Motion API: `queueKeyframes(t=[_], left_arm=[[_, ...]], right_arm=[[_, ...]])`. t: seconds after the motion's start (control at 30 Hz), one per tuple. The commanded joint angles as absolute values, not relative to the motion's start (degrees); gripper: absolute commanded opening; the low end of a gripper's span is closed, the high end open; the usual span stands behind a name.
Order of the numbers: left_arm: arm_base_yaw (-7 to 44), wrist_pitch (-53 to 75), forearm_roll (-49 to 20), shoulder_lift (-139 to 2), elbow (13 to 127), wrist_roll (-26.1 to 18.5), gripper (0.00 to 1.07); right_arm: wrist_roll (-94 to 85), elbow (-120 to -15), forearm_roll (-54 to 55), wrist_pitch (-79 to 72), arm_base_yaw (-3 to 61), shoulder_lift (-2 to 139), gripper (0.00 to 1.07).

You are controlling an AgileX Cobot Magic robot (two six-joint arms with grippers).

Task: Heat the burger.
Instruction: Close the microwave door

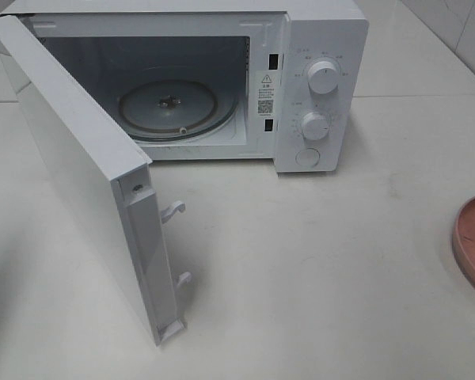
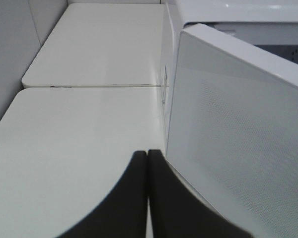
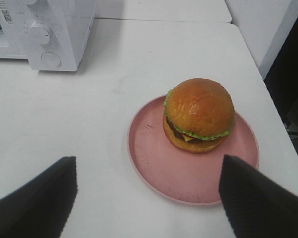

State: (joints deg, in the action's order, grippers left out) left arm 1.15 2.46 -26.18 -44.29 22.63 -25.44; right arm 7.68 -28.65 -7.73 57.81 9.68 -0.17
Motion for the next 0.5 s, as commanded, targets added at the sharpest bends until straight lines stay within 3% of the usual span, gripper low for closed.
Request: queueKeyframes(t=[0.03, 0.17, 0.27, 0.33, 0.37, 0.4, 0.47, 0.5], left_arm=[[8.71, -11.12, -28.02, -49.22, 19.71, -27.67, 0.0], [13.52, -20.57, -28.02, -53.57, 18.51, -25.84, 0.0], [17.02, -25.67, -27.22, -57.75, 18.51, -21.89, 0.0], [19.6, -29.56, -22.63, -62.34, 18.51, -15.93, 0.0], [19.6, -29.56, -22.63, -62.34, 18.51, -15.93, 0.0], [20.8, -32.66, -17.82, -66.0, 18.51, -11.75, 0.0], [21.26, -34.09, -15.13, -67.49, 18.51, -9.8, 0.0], [22.06, -37.93, -10.31, -71.05, 18.51, -5.04, 0.0]], right_arm=[[7.05, -28.65, -7.96, 57.18, 9.4, -2.06, 0.76], [7.05, -28.65, -7.96, 57.18, 9.4, -2.06, 0.76], [7.05, -28.65, -7.96, 57.18, 9.4, -2.06, 0.76], [7.05, -28.65, -7.96, 57.18, 9.4, -2.06, 0.76], [7.05, -28.65, -7.96, 57.18, 9.4, -2.06, 0.76], [7.05, -28.65, -7.96, 57.18, 9.4, -2.06, 0.76], [7.05, -28.65, -7.96, 57.18, 9.4, -2.06, 0.76], [7.05, -28.65, -7.96, 57.18, 9.4, -2.06, 0.76]])
